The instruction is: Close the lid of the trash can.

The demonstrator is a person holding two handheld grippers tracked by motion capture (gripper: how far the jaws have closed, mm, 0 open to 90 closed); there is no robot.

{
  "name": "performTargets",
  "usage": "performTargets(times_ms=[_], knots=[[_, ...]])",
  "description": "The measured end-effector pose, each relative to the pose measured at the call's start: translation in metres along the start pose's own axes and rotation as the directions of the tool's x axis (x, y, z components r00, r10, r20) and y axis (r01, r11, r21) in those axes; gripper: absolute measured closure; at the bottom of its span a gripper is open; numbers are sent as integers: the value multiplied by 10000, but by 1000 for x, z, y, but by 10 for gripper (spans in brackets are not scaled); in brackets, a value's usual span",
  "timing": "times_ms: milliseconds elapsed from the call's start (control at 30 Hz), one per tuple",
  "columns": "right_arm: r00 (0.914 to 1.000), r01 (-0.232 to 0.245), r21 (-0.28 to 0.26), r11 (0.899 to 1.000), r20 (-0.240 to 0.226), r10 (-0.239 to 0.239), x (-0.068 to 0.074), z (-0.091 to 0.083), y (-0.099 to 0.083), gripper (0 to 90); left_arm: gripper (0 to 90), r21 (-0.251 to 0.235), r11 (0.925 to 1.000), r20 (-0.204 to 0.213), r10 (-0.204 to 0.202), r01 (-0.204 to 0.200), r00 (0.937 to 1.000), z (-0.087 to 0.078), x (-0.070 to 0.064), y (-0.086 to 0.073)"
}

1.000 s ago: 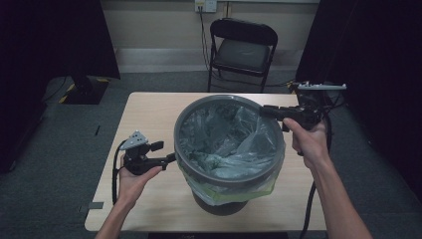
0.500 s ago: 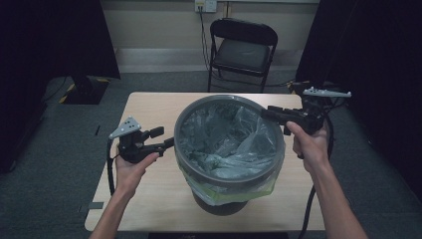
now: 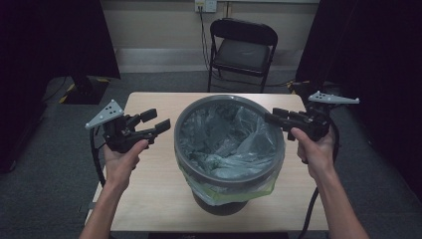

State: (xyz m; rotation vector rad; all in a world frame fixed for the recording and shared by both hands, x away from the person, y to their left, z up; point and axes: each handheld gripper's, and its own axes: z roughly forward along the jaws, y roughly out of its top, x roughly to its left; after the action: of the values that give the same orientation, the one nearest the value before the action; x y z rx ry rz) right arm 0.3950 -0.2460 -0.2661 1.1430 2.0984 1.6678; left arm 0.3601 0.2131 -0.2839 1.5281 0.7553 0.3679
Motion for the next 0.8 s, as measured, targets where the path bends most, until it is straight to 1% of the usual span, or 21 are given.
performTargets(times_ms=[100, 133, 167, 233, 267, 300, 333, 367, 433, 500, 567, 633, 700, 800], knots=[[9999, 118, 97, 9999, 44, -119, 3, 0, -2, 563, 329, -16, 9999, 327, 143, -142, 9994, 2, -6, 2], [9998, 161, 108, 9998, 71, -162, 4, 1, -3, 569, 339, 25, 9997, 421, 244, -245, 9988, 4, -10, 2], [9997, 215, 150, 9997, 92, -217, 5, 1, -3, 575, 355, 145, 9992, 524, 376, -384, 9979, 6, -12, 2], [9995, 289, 187, 9994, 112, -291, 6, 2, -4, 590, 381, 397, 9976, 544, 542, -564, 9970, 11, -16, 2], [9995, 295, 174, 9994, 73, -296, 7, 2, -4, 603, 407, 390, 9975, 562, 567, -589, 9968, 12, -17, 1], [9995, 306, 178, 9994, 63, -307, 7, 2, -5, 607, 434, 355, 9975, 697, 591, -617, 9958, 13, -18, 1], [9994, 333, 176, 9993, 90, -335, 7, 2, -5, 611, 482, 358, 9968, 716, 691, -718, 9950, 14, -19, 0], [9994, 323, 161, 9993, 109, -325, 8, 2, -5, 612, 489, 399, 9961, 623, 763, -789, 9951, 15, -20, 0], [9992, 350, 235, 9991, 169, -354, 8, 2, -5, 625, 537, 449, 9955, 746, 794, -829, 9940, 18, -21, 0], [9991, 336, 258, 9991, 251, -342, 9, 3, -4, 635, 545, 516, 9949, 704, 826, -863, 9941, 20, -22, 1], [9986, 353, 305, 9989, 377, -364, 9, 3, -4, 647, 551, 544, 9953, 722, 760, -800, 9945, 23, -22, 0], [9988, 276, 294, 9992, 385, -288, 9, 4, -4, 655, 558, 571, 9945, 630, 839, -875, 9945, 24, -23, -1], [9990, 215, 309, 9993, 383, -226, 8, 4, -6, 657, 558, 529, 9955, 632, 755, -789, 9951, 25, -22, -2], [9987, 229, 343, 9991, 448, -244, 9, 5, -7, 661, 559, 645, 9944, 610, 795, -834, 9950, 25, -22, -2]])
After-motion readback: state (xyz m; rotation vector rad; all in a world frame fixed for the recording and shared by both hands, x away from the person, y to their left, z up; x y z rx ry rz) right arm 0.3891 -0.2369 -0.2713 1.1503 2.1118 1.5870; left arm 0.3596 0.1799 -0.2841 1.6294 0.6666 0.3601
